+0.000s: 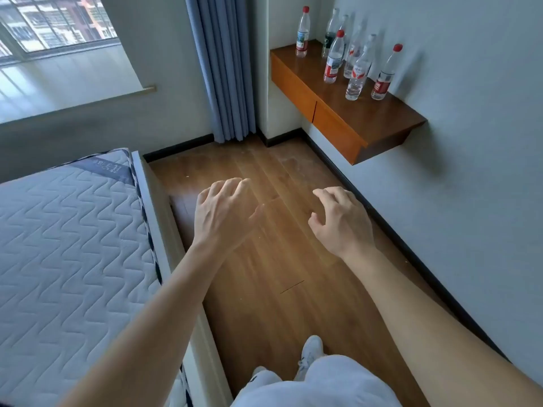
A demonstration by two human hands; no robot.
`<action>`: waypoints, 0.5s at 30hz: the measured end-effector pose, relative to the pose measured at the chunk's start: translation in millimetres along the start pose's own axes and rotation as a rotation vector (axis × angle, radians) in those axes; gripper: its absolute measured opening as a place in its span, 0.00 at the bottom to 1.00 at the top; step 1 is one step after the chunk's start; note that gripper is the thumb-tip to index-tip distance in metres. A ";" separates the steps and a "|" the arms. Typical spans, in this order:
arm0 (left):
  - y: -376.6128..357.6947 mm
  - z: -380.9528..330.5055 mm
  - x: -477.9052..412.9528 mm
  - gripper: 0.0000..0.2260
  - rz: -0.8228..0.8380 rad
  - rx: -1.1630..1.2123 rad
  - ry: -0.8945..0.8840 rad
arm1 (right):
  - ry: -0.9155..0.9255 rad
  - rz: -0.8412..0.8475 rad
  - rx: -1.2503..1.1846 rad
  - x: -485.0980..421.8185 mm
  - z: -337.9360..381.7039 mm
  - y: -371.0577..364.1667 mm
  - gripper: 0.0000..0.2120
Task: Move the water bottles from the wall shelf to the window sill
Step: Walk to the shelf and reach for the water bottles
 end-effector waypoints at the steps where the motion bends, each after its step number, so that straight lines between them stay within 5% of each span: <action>1: -1.7 -0.1 -4.2 0.26 0.005 0.012 -0.010 | -0.001 0.002 -0.010 -2.8 -1.3 -1.6 0.21; 15: -78.2 -16.7 -128.8 0.27 -0.015 0.005 -0.014 | -0.033 0.021 -0.029 -117.4 -60.6 -61.1 0.21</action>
Point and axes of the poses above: each hand's wrist, its own x-axis away from the middle knuckle, its own y-axis out of the back of the hand, z = x × y, the point moved 6 cm from there along -x, towards the middle knuckle, and after that the axes turned 10 degrees about -z, right-handed, at the moved point
